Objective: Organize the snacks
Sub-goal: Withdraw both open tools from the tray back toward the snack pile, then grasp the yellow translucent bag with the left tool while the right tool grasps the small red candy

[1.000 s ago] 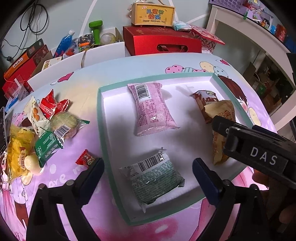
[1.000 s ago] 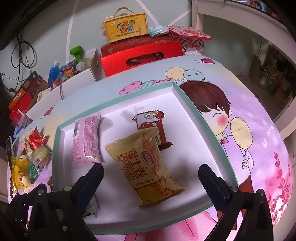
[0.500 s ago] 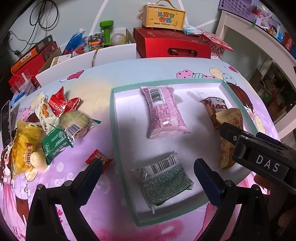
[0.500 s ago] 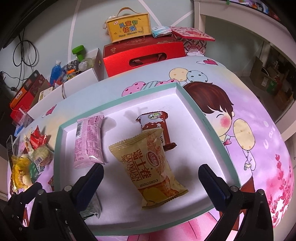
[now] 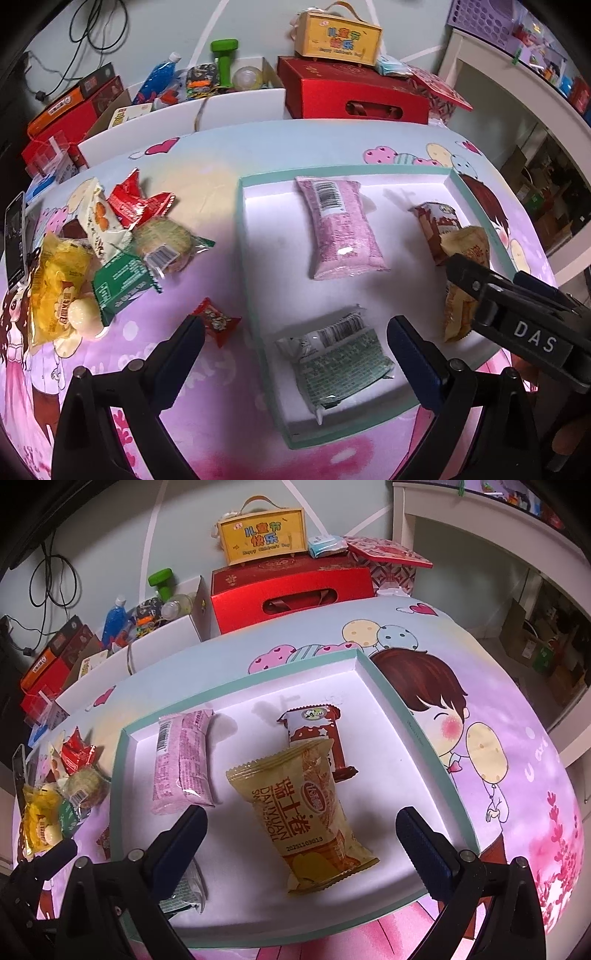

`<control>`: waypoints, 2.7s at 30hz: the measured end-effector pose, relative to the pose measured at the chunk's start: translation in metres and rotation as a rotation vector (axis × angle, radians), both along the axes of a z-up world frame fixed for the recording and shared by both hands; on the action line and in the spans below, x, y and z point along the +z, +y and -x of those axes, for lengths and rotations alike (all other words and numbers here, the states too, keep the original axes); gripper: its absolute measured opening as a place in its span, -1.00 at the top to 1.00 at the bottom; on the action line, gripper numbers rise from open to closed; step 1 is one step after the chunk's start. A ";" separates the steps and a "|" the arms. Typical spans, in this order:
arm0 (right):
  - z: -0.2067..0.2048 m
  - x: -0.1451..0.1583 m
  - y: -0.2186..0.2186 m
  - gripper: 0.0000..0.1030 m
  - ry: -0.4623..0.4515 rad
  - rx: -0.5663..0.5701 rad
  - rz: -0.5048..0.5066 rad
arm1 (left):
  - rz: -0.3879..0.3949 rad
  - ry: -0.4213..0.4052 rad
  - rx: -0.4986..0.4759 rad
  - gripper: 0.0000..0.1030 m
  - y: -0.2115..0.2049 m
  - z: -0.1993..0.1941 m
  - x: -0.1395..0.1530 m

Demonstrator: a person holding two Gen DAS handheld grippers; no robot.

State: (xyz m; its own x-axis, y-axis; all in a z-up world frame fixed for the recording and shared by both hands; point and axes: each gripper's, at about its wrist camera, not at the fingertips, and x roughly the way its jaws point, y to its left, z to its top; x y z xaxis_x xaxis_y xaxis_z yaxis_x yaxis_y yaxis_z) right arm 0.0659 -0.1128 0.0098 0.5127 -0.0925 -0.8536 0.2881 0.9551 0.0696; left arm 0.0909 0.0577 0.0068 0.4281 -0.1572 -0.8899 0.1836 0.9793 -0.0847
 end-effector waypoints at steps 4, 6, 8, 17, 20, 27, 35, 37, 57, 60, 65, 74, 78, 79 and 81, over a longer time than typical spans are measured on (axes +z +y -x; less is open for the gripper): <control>-0.001 0.000 0.006 -1.00 0.003 0.007 0.008 | 0.012 0.008 0.044 -0.92 0.016 -0.004 0.000; -0.002 0.001 0.012 -1.00 0.001 0.025 0.013 | 0.021 0.014 0.065 -0.92 0.026 -0.006 0.000; -0.002 0.002 0.019 -1.00 -0.004 0.047 0.018 | 0.019 0.018 0.095 -0.92 0.040 -0.009 0.000; -0.006 0.003 0.068 -1.00 -0.022 0.184 0.007 | 0.012 -0.022 0.390 -0.92 0.149 -0.007 0.012; -0.007 0.004 0.091 -1.00 -0.031 0.247 0.016 | -0.006 -0.023 0.493 -0.92 0.186 0.002 0.014; -0.008 0.001 0.142 -1.00 -0.048 0.398 0.001 | 0.042 0.000 0.630 -0.92 0.243 0.018 0.009; -0.013 -0.014 0.186 -1.00 -0.022 0.506 -0.003 | 0.083 0.012 0.628 -0.92 0.254 0.015 0.006; -0.014 -0.020 0.192 -0.98 -0.010 0.527 -0.008 | 0.089 0.014 0.613 -0.92 0.253 0.012 0.004; -0.030 -0.043 0.224 -0.10 0.030 0.635 0.028 | 0.062 -0.016 0.373 -0.92 0.222 -0.029 -0.004; -0.034 -0.046 0.221 -0.01 0.041 0.627 0.018 | 0.046 -0.019 0.357 -0.92 0.219 -0.034 -0.009; -0.035 -0.049 0.216 0.00 0.065 0.626 -0.026 | 0.057 -0.007 0.342 -0.92 0.215 -0.039 -0.017; -0.031 -0.054 0.215 0.19 0.093 0.648 -0.057 | 0.070 -0.002 0.358 -0.58 0.214 -0.040 -0.022; -0.031 -0.059 0.217 0.31 0.105 0.640 -0.015 | 0.061 0.001 0.360 -0.40 0.214 -0.040 -0.022; -0.031 -0.059 0.217 0.33 0.105 0.641 -0.012 | 0.064 0.002 0.362 -0.38 0.214 -0.040 -0.022; -0.030 -0.060 0.217 0.40 0.110 0.641 -0.010 | 0.067 0.001 0.368 -0.34 0.215 -0.040 -0.021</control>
